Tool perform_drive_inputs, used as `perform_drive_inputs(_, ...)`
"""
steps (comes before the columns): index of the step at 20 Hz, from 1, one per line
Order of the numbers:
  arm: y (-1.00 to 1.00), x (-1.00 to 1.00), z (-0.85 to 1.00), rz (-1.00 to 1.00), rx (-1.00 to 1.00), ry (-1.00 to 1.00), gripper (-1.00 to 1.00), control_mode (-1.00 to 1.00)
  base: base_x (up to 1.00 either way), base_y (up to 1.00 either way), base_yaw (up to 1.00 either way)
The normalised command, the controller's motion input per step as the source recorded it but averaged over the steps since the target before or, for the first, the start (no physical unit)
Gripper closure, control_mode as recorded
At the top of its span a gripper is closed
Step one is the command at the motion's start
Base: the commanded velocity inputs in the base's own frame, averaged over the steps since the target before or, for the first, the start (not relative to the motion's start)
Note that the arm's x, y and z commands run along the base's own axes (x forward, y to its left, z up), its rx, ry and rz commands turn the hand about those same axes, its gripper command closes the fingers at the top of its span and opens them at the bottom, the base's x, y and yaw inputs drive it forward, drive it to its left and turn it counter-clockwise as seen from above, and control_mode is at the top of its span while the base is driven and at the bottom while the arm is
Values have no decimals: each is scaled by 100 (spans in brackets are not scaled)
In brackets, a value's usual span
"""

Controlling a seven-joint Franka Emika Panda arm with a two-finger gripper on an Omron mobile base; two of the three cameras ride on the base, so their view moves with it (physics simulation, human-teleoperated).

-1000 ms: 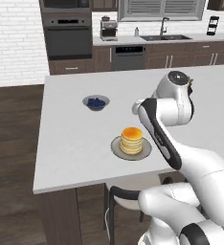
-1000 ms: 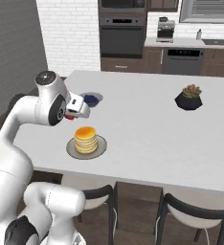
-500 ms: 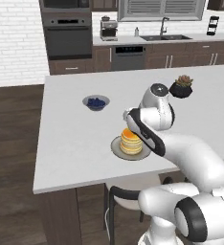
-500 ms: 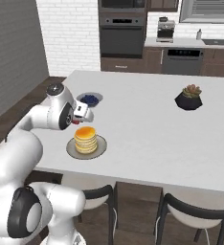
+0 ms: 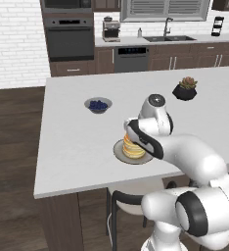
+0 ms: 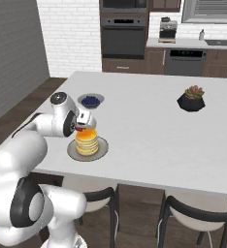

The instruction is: Take the strawberry from the fridge and place it on top of the pancake, located on the dining counter.

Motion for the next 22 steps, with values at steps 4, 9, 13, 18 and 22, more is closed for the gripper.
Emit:
perform_drive_inputs(4, -1, 46, -39, 0, 0, 7, 100, -100, 0, 0, 0)
perform_drive_inputs(9, 0, 23, -26, 0, 0, 1, 100, -100, 0, 0, 0)
perform_drive_inputs(13, 0, 1, -17, 0, 0, 0, 100, -100, 0, 0, 0)
perform_drive_inputs(18, 0, 2, -17, 0, 0, 0, 100, -100, 0, 0, 0)
perform_drive_inputs(22, 0, 4, -7, 0, 0, 0, 100, -100, 0, 0, 0)
